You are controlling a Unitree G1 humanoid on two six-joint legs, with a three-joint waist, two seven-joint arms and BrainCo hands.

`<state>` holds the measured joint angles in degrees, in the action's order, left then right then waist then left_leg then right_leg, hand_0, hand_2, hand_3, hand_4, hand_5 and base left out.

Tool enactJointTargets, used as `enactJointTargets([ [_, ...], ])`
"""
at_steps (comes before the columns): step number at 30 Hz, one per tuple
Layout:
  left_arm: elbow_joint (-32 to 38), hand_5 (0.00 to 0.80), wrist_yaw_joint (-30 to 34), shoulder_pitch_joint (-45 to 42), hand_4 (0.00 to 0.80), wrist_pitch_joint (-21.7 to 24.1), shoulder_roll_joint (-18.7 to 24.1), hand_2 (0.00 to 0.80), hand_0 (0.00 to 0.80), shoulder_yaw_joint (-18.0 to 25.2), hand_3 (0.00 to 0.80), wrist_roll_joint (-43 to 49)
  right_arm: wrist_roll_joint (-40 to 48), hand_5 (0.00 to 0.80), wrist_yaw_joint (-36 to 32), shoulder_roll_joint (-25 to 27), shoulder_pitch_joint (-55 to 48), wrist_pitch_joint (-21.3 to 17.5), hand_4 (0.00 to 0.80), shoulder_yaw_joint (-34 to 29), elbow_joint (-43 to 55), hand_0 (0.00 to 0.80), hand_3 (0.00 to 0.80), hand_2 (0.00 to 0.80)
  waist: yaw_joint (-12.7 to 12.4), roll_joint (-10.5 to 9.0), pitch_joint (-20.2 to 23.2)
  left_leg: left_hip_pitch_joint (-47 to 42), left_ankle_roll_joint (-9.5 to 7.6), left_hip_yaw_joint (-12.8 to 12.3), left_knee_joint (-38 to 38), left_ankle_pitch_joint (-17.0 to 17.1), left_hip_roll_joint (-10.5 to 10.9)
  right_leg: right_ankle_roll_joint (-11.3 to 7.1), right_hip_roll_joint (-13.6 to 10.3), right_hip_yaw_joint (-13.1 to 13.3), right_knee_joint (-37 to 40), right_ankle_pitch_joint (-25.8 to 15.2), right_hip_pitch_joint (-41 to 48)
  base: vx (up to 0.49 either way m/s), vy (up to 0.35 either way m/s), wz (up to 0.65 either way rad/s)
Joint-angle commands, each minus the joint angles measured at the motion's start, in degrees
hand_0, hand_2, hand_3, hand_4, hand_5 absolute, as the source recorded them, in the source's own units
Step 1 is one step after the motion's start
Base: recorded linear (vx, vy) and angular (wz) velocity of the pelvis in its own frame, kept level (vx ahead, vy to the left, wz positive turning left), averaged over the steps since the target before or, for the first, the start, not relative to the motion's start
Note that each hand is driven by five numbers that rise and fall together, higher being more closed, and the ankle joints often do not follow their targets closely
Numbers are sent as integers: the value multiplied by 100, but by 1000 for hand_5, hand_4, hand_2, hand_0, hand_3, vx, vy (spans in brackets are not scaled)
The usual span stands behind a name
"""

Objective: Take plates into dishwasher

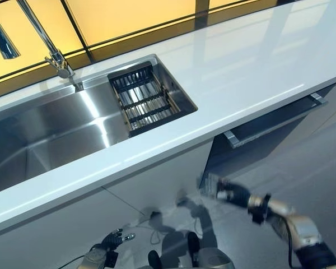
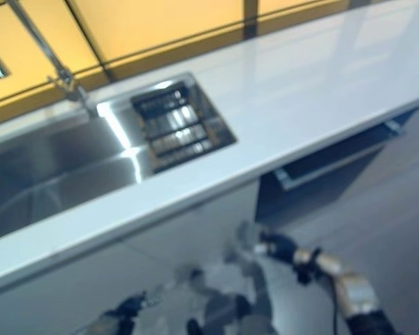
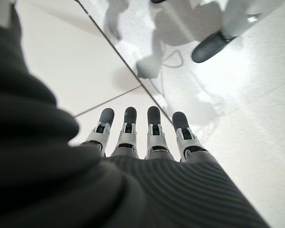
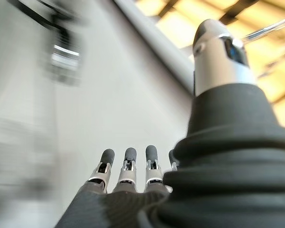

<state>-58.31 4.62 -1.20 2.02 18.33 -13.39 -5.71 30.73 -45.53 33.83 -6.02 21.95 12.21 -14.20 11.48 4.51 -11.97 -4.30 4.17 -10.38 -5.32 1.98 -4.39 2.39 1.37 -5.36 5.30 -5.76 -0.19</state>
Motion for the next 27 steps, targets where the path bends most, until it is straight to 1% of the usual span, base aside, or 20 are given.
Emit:
enactJointTargets([
  [1, -315, 0, 14, 312, 0, 263, 467, 0, 0, 169, 0, 105, -1284, 0, 169, -291, 142, -565, 0, -32, -1087, 0, 0, 0, -84, -299, 33, -124, -132, -177, 71, -130, 222, -735, -181, 313, -30, 310, 132, 12, 17, 4],
  [3, -563, 0, 49, 295, 0, 360, 394, 0, 0, 280, 0, 229, -2211, 0, 820, -536, 207, -1152, 0, -37, -2338, 0, 0, 0, -159, -334, 64, -164, -146, -144, 88, -146, 231, -728, -202, 253, -30, 322, 187, 42, 13, 0],
  [4, -665, 0, 68, 317, 0, 375, 358, 0, 0, 298, 0, 281, -2520, 0, 1056, -600, 276, -1473, 0, 34, -2863, 0, 0, 0, -204, -340, 81, -177, -152, -123, 96, -152, 237, -720, -210, 228, -30, 326, 208, 53, 8, 2],
  [6, -858, 0, 152, 379, 0, 332, 276, 0, 0, 310, 0, 389, -3029, 0, 1744, -763, 464, -1708, 0, 85, -3733, 0, 0, 0, -324, -357, 134, -198, -159, -35, 126, -172, 257, -699, -226, 184, -30, 351, 264, 60, 2, 10],
  [8, -1000, 0, 197, 408, 0, 260, 193, 0, 0, 252, 0, 534, -3629, 0, 2311, -876, 672, -1877, 0, 178, -4284, 0, 0, 0, -433, -366, 189, -198, -169, 82, 172, -198, 267, -665, -237, 168, -30, 381, 314, 66, -9, 13],
  [9, -1066, 0, 243, 421, 0, 186, 140, 0, 0, 198, 0, 658, -3941, 0, 2626, -924, 798, -1848, 0, 274, -4532, 0, 0, 0, -514, -378, 230, -188, -175, 185, 217, -216, 272, -639, -245, 158, -30, 405, 352, 58, -24, 18],
  [11, -1143, 0, 266, 410, 0, 121, 65, 0, 0, 112, 0, 755, -4075, 0, 2970, -989, 955, -1660, 0, 342, -4798, 0, 0, 0, -634, -400, 274, -182, -176, 327, 299, -253, 272, -588, -264, 110, -30, 450, 428, 28, -31, 15],
  [13, -1205, 0, 241, 411, 0, 73, -16, 0, 0, 18, 0, 752, -3937, 0, 3168, -1032, 1074, -1508, 0, 350, -5034, 0, 0, 0, -764, -424, 319, -165, -176, 472, 391, -291, 277, -522, -289, 26, -38, 498, 505, -20, -30, 22],
  [15, -1222, 0, 219, 421, 0, 36, -73, 0, 0, -19, 0, 755, -3847, 0, 3279, -1075, 1112, -1492, 0, 344, -5108, 0, 0, 0, -845, -433, 347, -169, -175, 522, 368, -289, 266, -483, -291, -64, -76, 566, 552, -49, -27, 35],
  [16, -1216, 0, 62, 451, 0, 37, -93, 0, 0, -75, 0, 836, -3602, 0, 3329, -1098, 1080, -1395, 0, 352, -5067, 0, 0, 0, -904, -445, 371, -152, -202, 568, 307, -249, 292, -465, -284, -122, -114, 600, 592, -94, -45, 37],
  [19, -1324, 0, -32, 562, 0, 38, -109, 0, 0, -69, 0, 989, -3325, 0, 3407, -1165, 970, -1394, 0, 273, -5111, 0, 0, 0, -937, -520, 396, -114, -278, 629, 443, -362, 367, -417, -273, -190, -245, 702, 614, -130, -42, 41],
  [21, -1291, 0, -78, 600, 0, -24, -131, 0, 0, -101, 0, 924, -3257, 0, 3390, -1178, 887, -1457, 0, 198, -5180, 0, 0, 0, -938, -622, 390, 0, -254, 532, 1008, -533, 383, -372, -296, -222, -218, 682, 668, -203, -31, 31],
  [22, -1245, 0, -68, 604, 0, -46, -149, 0, 0, -107, 0, 897, -3227, 0, 3391, -1184, 861, -1509, 0, 132, -5221, 0, 0, 0, -964, -692, 374, 139, -233, 499, 1537, -528, 396, -346, -328, -239, -155, 629, 713, -271, 0, 25],
  [23, -1155, 0, -58, 599, 0, -75, -157, 0, 0, -113, 0, 861, -3171, 0, 3363, -1202, 857, -1553, 0, 68, -5247, 0, 0, 0, -1030, -782, 334, 386, -222, 564, 2247, -466, 427, -319, -368, -270, -106, 559, 745, -311, 22, 30],
  [24, -1086, 0, -32, 599, 0, -100, -162, 0, 0, -104, 0, 840, -3163, 0, 3358, -1221, 870, -1556, 0, 21, -5263, 0, 0, 0, -1089, -822, 296, 603, -228, 680, 2886, -489, 480, -301, -382, -281, -90, 502, 752, -331, 44, 51],
  [25, -1018, 0, 1, 598, 0, -122, -163, 0, 0, -75, 0, 835, -3153, 0, 3372, -1242, 885, -1552, 0, -18, -5273, 0, 0, 0, -1136, -894, 301, 768, -256, 803, 3327, -461, 608, -293, -437, -287, -91, 438, 697, -329, 90, 57],
  [26, -970, 0, 41, 588, 0, -127, -168, 0, 0, -49, 0, 845, -3122, 0, 3376, -1239, 893, -1560, 0, -56, -5276, 0, 0, 0, -1177, -894, 285, 834, -276, 889, 3727, -532, 670, -280, -433, -284, -97, 390, 667, -283, 101, 43],
  [27, -956, 0, 51, 582, 0, -122, -166, 0, 0, -37, 0, 855, -3114, 0, 3368, -1238, 896, -1562, 0, -73, -5276, 0, 0, 0, -1175, -922, 306, 857, -288, 925, 3831, -520, 729, -278, -465, -292, -100, 367, 624, -304, 156, 14],
])
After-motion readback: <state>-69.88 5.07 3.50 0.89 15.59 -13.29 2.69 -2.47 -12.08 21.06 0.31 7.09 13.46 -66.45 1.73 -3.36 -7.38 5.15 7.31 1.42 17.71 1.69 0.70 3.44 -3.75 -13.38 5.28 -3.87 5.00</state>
